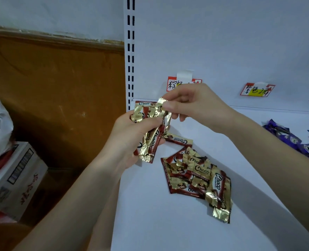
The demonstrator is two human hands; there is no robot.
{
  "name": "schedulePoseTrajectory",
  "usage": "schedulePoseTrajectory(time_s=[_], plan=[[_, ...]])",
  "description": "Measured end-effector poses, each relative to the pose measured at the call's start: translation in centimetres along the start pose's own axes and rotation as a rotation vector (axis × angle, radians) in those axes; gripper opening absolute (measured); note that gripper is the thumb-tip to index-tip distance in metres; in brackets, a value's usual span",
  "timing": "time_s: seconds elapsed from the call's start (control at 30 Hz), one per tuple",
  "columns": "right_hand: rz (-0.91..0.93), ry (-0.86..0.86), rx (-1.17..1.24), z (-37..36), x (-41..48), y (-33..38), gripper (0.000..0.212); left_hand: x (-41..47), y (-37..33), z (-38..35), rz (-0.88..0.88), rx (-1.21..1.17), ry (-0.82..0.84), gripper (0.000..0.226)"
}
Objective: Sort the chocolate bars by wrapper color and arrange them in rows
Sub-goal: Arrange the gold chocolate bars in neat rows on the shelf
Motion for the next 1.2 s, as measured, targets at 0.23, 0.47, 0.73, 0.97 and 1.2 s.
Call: schedulePoseTrajectory(time_s=[0.23,0.47,0.73,0.97,1.2], plan=[[-0.048,-0.152,0.192,2.8,-0.8,-0.7,0.01,-0.6,0.6,0.4,0.045,-0.112,-0.03,0.009],[-0.062,-0.097,0.132,2.3,-1.7,-1.4,0.012,-0.9,0.1,0.2,0.033,-0.097,-0.028,0.015],[0.221,0.052,-0.255,1.0,-2.1,-0.3,0.026,-0.2,0.0,0.5,-0.008,0.006,-0.07,0.026],[0.056,-0.093,-0.36,3.5,-0.2,-4.8,0.017,0.5,0.9,2.3,0.024,-0.042,-0.15,0.022],[0.106,-0.024,-0.628,2.2,0.3,-7.3,0.012,0.9,1.5,2.9,0.044,-0.055,-0.169,0.015]])
Point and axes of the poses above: each hand's wrist, its own x-axis towards the middle knuckle, its own z-axis out of the back of the hand, y = z × x, the point moved 10 cm from there along x, towards the middle knuckle, and after that the axes turned 9 degrees about -y, right-handed, at the moved point
